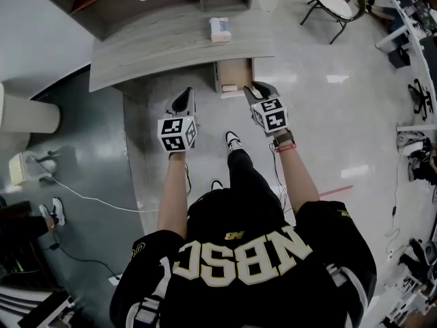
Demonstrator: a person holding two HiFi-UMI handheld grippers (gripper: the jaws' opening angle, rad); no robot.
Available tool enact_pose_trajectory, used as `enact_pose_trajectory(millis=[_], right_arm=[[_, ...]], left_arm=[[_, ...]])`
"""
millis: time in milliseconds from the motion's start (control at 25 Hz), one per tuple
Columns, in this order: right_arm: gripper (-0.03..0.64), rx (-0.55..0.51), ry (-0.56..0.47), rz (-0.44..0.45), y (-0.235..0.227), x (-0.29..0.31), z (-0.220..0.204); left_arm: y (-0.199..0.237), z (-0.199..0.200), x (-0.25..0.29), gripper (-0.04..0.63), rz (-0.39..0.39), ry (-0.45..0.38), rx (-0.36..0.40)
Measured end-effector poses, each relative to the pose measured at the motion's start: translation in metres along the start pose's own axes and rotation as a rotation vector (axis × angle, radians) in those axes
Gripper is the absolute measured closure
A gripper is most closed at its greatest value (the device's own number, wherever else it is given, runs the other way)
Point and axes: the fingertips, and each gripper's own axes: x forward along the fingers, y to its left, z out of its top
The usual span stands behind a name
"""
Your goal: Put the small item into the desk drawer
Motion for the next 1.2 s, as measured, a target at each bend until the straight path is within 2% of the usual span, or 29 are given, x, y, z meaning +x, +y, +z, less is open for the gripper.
enact_pose_trajectory(millis=[200,440,680,960,1200], right_arm=[[0.518,0.075,-0.129,-0.060,0.008,-0.045,0.030],[0.548,0.092,-0.249,-0.148,0.014,-0.104,0.067],[0.575,0.087,-0.369,-0.240,0.024,-0.156,0.101],[0.609,0.100,-0.428,-0.234,0.043,-0.191,0.107],[0.609,0.105,-0.443,-0.251,0.052,-0.205,0.105]], left_arm=[[-0.016,0.028,-0.025,0.581,0.012,-0.061,0.062],[-0.029,0.055,-0.057,0.581,0.049,-0.086,0.059],[-0.041,0.086,-0.091,0.581,0.050,-0.173,0.074],[-0.063,0.099,-0.118,0.581,0.013,-0.228,0.091],[-0.069,0.098,-0.132,0.581,0.028,-0.246,0.120]])
